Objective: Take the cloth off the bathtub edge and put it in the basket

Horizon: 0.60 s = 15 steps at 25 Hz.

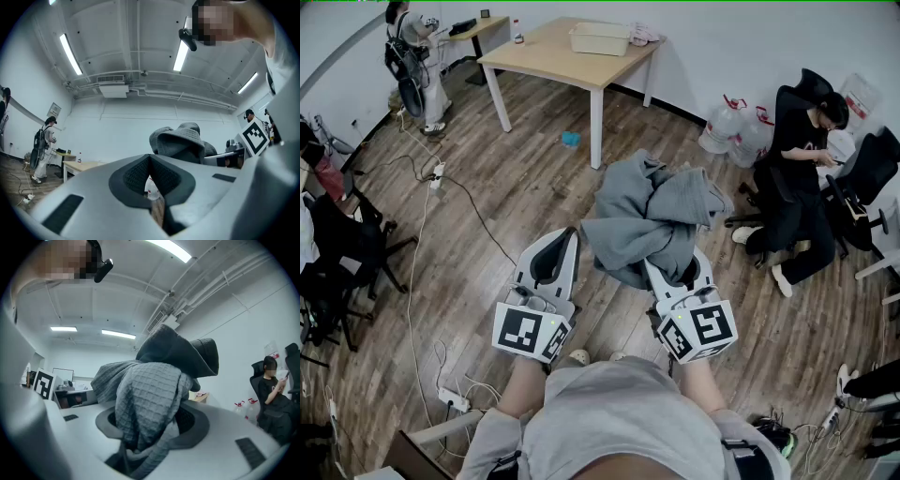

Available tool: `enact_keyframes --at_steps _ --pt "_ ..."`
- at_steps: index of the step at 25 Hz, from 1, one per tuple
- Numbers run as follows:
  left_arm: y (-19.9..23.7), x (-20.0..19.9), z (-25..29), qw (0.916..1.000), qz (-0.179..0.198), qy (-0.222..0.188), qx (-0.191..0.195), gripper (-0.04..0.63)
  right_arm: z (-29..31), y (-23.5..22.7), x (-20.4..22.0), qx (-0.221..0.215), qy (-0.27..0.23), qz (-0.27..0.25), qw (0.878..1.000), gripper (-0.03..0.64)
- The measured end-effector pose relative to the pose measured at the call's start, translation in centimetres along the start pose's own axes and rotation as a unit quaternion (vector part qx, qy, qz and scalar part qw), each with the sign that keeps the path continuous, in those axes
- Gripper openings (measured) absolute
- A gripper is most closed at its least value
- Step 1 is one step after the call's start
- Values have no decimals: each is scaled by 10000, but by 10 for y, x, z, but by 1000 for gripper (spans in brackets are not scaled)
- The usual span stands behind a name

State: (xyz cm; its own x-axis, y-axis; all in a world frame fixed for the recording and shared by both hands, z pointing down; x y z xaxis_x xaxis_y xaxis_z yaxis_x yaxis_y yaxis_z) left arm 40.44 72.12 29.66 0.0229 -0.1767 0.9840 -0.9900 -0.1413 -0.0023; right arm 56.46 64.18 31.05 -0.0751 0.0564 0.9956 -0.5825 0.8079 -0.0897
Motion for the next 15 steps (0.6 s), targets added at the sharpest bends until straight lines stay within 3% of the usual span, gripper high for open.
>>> enact_keyframes --at_steps 15 --pt "-26 1 33 9999 117 -44 -99 -3 -4 -41 -5 -131 -117 25 9998 210"
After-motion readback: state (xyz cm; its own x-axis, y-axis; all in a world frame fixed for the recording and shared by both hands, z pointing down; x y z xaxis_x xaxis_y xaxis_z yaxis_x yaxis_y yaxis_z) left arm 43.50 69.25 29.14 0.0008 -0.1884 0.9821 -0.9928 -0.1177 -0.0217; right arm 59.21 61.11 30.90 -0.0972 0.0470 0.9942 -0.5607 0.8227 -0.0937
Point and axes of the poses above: the fingertips, and each gripper's own axes: z forward along the fingers, y to its left, x out of its underside, the point moved 5 cm from there along -z, backward along the fingers, and after that the axes turned 3 degrees about x, right-handed, at the moved point
